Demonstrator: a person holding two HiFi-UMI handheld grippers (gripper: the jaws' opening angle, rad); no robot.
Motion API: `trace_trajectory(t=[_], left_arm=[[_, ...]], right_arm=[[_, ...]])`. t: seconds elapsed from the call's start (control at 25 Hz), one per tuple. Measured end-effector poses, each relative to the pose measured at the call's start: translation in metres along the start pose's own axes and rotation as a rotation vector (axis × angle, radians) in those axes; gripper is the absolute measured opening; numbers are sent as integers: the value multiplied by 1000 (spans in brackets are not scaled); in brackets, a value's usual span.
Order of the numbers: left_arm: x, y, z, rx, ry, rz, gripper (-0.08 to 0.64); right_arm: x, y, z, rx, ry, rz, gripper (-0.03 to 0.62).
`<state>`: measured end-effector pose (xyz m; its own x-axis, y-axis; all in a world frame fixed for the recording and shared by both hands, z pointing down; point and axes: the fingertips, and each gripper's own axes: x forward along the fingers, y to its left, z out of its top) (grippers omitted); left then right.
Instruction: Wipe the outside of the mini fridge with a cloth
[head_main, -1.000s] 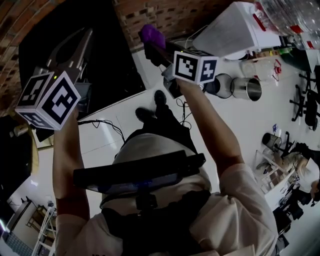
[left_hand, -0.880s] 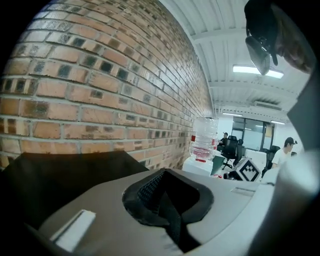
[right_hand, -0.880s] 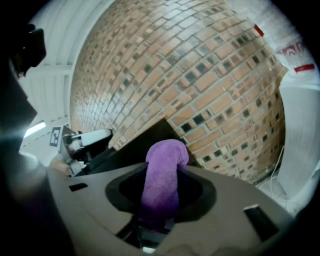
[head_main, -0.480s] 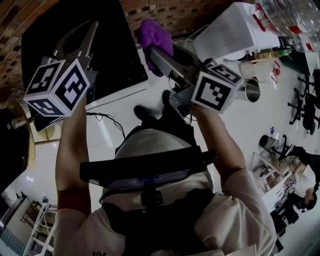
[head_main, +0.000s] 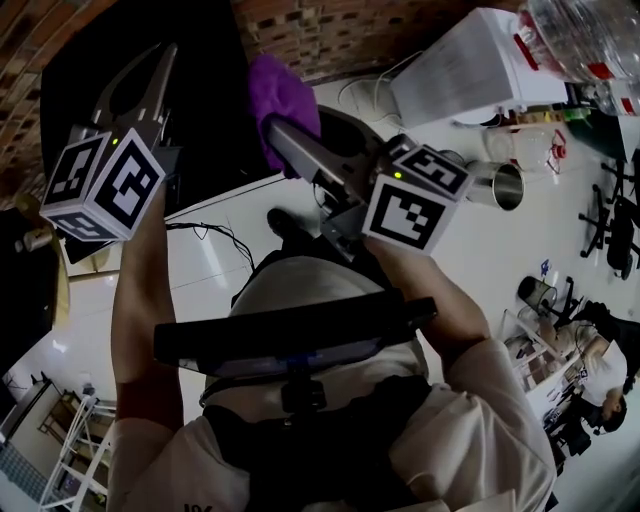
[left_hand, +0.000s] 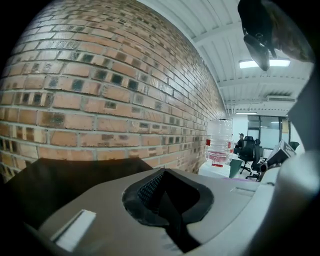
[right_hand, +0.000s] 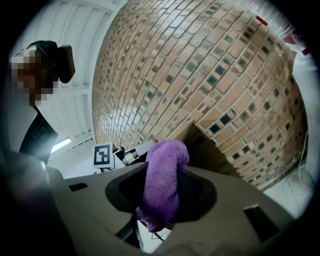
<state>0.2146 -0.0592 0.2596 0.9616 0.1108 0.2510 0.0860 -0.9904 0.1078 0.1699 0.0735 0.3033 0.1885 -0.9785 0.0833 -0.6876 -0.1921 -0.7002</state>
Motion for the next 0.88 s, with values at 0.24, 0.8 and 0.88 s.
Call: trace_trajectory(t=[0.24,0.8,0.88], left_arm=[[1,-1,-1,-2,8,1,9],[8,-1,-7,-8,23,0,9],[8,-2,-7,-8,25,1,9]], right_arm=[[-1,-14,-11,53,-6,-14,147],[-1,-46,-32,128,-9,-43,146],[-1,-50,-36,132,-1,-48,146]])
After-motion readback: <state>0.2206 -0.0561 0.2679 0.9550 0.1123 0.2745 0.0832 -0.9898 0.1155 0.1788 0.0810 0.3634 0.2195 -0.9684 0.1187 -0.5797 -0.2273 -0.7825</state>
